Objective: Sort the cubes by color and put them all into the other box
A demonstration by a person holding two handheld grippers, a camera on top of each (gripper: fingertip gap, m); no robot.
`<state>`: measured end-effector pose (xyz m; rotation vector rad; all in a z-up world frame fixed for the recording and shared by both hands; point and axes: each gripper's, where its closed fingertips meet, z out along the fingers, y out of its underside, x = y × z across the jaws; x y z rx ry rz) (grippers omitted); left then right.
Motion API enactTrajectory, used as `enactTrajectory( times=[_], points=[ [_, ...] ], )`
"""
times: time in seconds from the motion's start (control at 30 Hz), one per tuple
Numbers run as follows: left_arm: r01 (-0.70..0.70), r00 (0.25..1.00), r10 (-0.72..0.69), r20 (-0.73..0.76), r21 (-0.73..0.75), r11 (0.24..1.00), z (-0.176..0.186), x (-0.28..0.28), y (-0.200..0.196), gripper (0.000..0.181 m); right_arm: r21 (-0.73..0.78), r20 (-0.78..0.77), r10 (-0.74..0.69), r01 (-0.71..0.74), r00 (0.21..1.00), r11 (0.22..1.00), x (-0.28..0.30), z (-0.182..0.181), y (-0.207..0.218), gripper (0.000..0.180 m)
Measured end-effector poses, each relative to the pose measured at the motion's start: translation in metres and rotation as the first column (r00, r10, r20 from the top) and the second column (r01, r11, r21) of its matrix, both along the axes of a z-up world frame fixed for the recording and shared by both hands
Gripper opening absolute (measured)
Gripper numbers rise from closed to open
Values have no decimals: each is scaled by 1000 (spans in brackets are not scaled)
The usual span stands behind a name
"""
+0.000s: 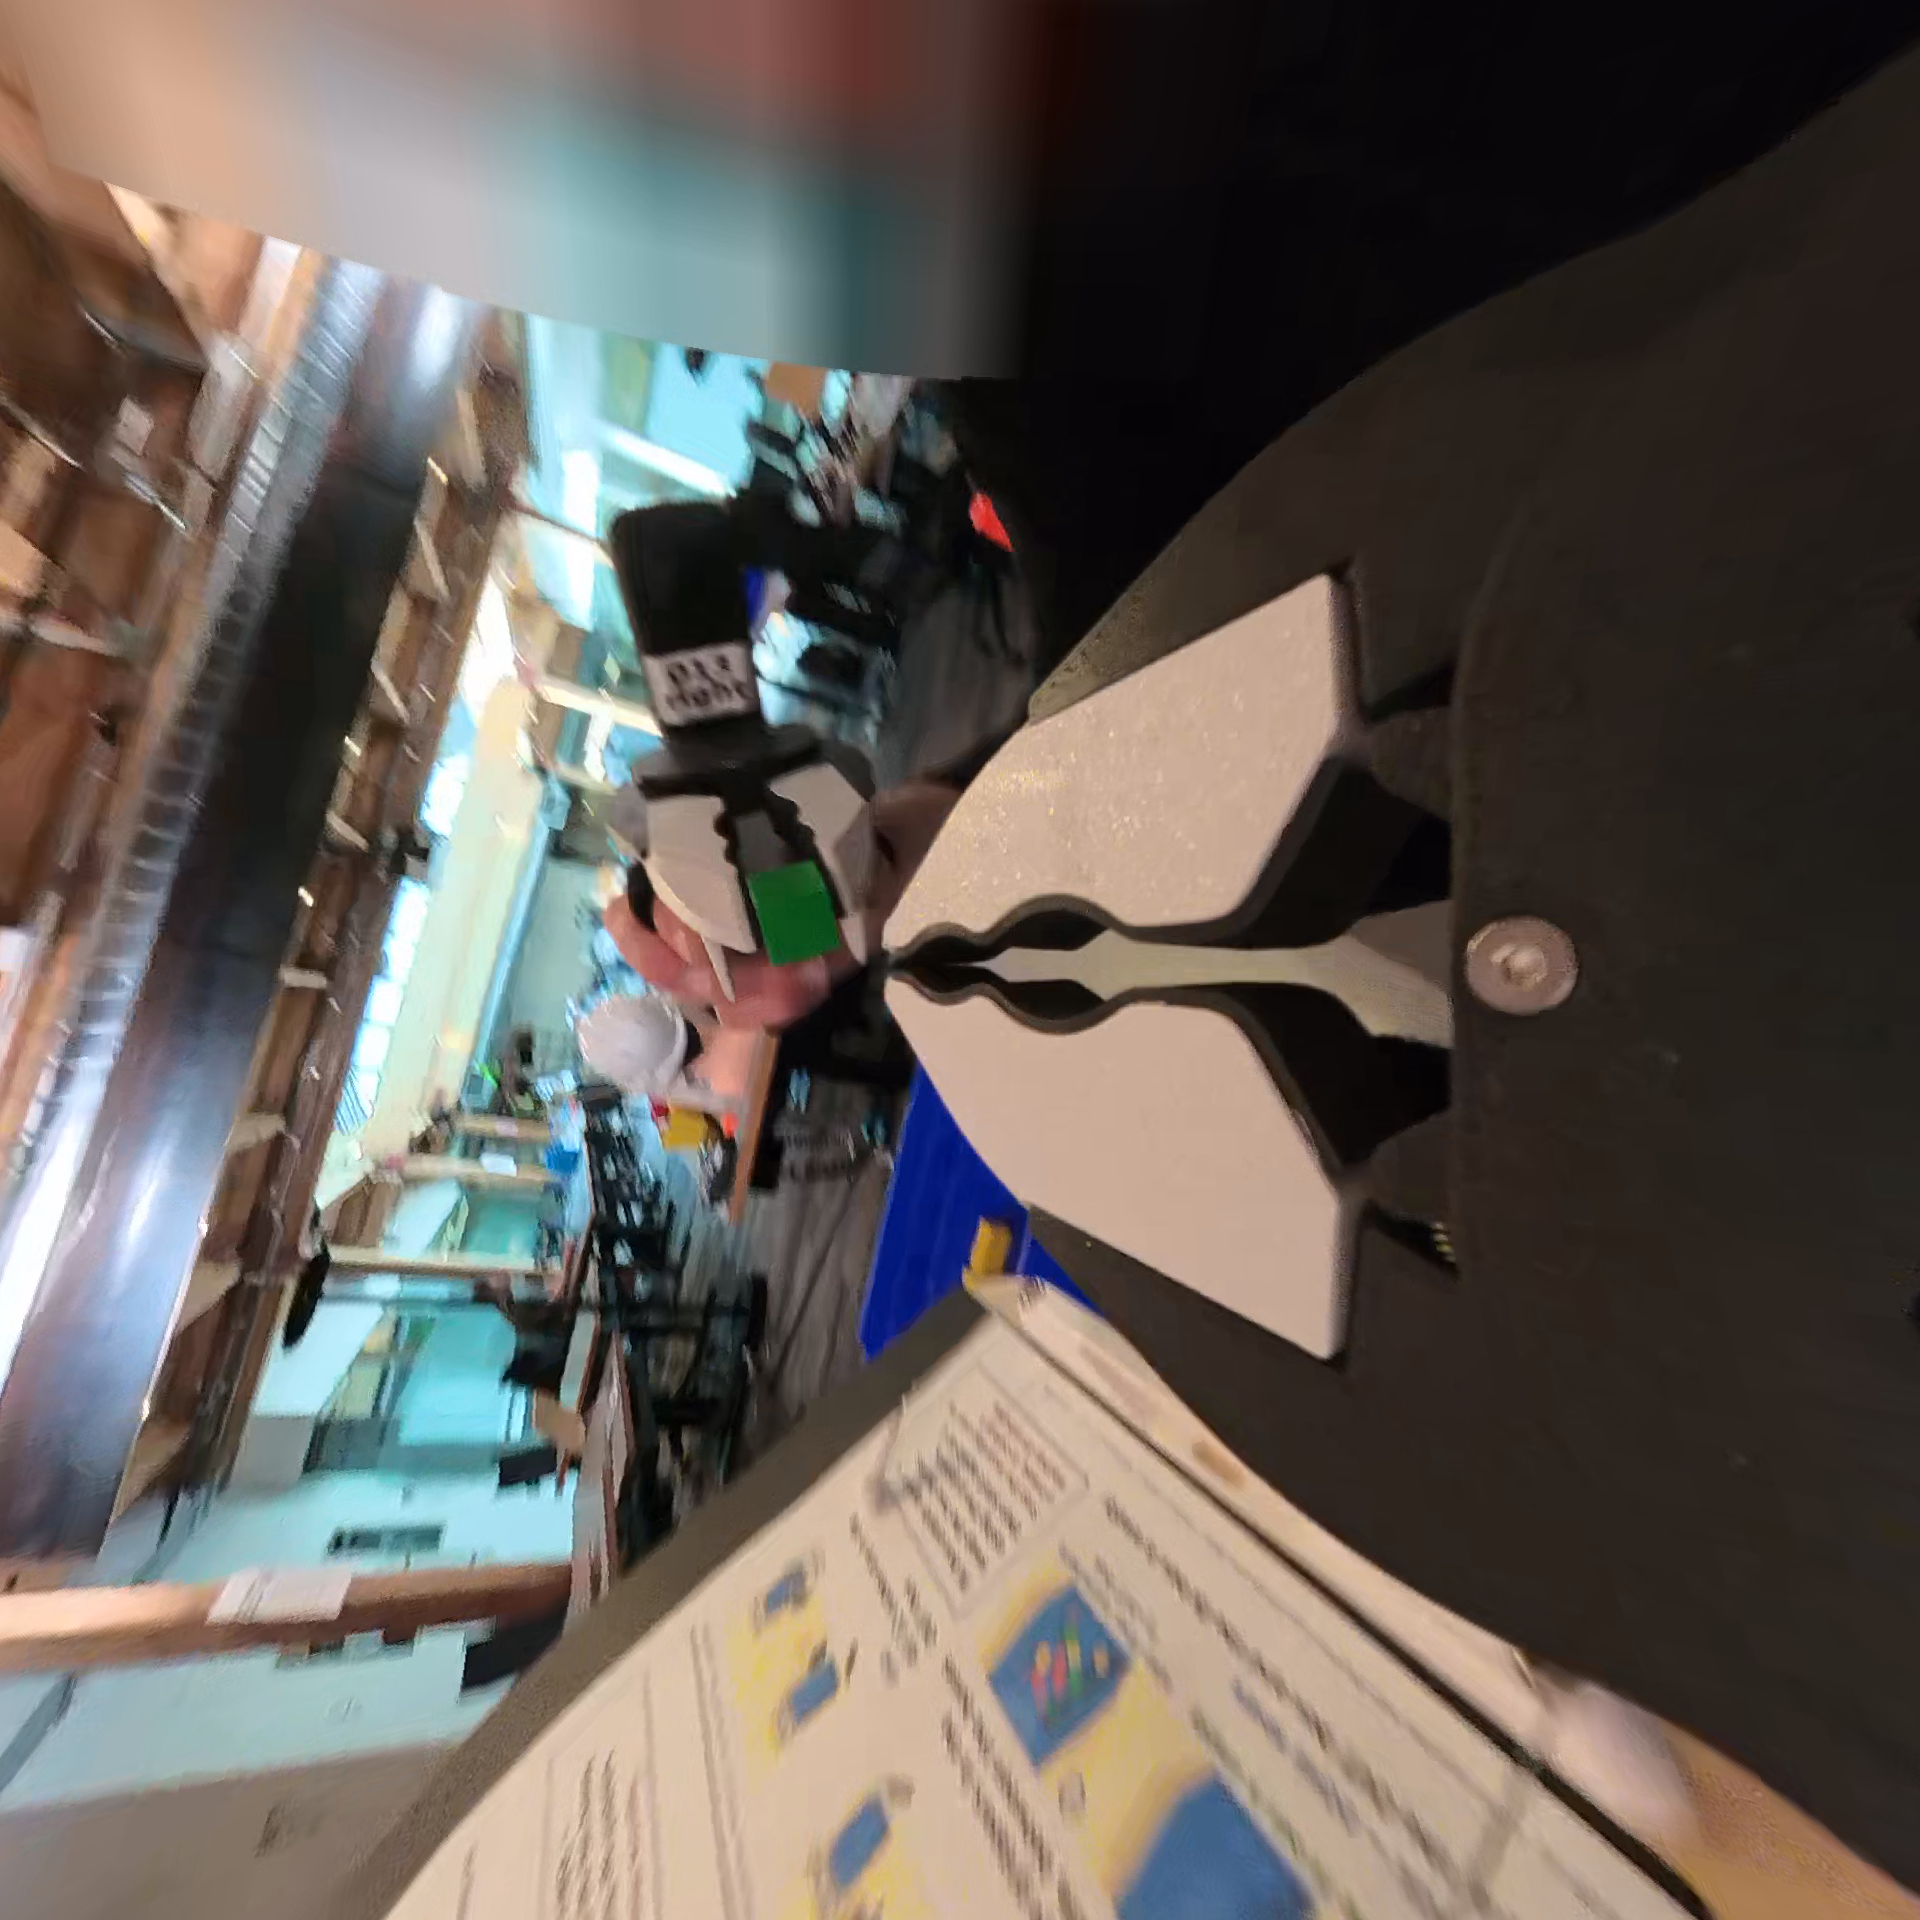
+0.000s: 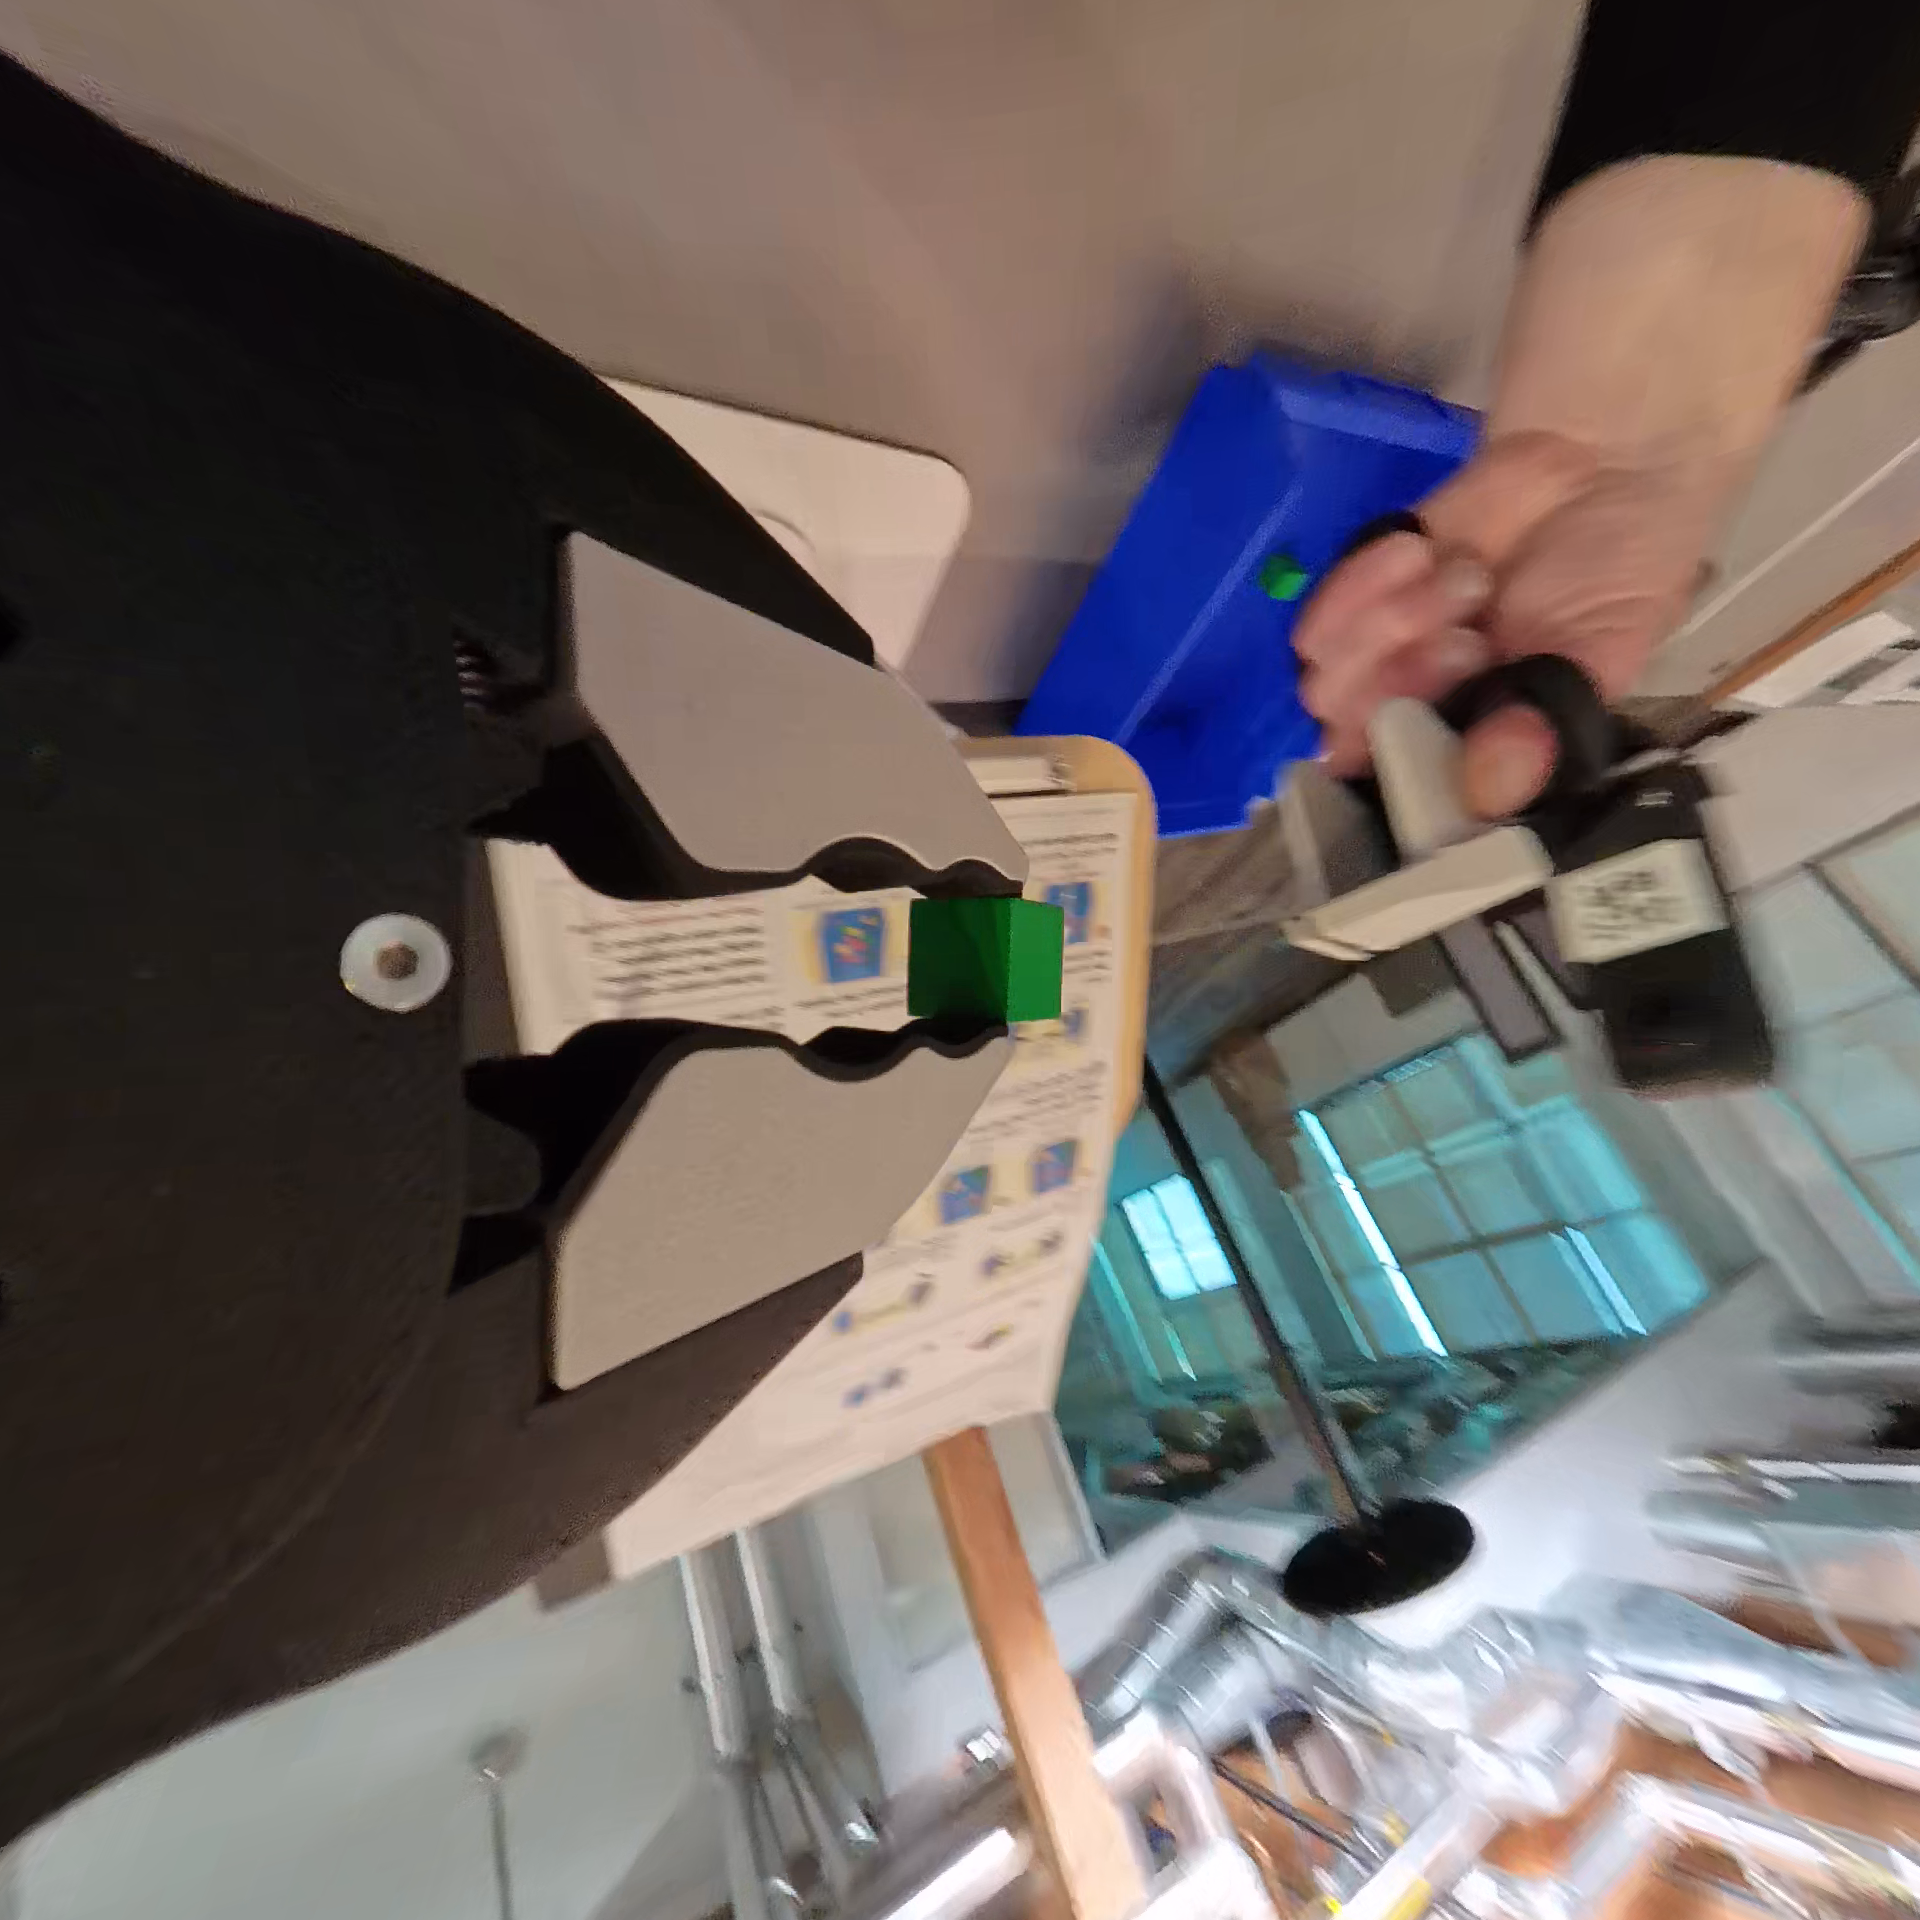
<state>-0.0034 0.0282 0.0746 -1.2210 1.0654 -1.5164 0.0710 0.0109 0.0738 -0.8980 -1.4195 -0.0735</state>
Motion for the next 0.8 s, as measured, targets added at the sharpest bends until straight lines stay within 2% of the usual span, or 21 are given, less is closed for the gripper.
enactTrajectory(
  times=[0.1, 0.2, 0.3, 0.4, 0.5, 0.67, 0.8],
  points=[
    [-213, 960, 243, -137, 205, 955, -2, -13, 14, 0, -92, 99, -113, 122, 989, 988, 54, -17, 7, 22],
    [-311, 898, 396, -192, 358, 880, 2, -21, 16, 0, -182, 218, -245, 286, 945, 941, 116, -41, 16, 22],
    [-310, 868, 442, -225, 449, 838, 4, -21, 9, 0, -295, 350, -308, 417, 885, 860, 172, -73, 17, 22],
    [-309, 852, 465, -240, 488, 817, 3, -17, 4, 0, -384, 521, -343, 573, 782, 724, 227, -119, 22, 23],
    [-295, 835, 479, -270, 515, 805, -3, -10, 2, 0, -456, 649, -291, 665, 703, 591, 264, -169, 26, 22],
    [-268, 816, 488, -310, 545, 794, -14, -1, 2, 0, -481, 798, -177, 786, 576, 389, 309, -241, 31, 22],
    [-251, 815, 478, -327, 546, 800, -18, 0, 3, 0, -478, 845, -100, 825, 526, 302, 326, -274, 35, 22]
  ],
)
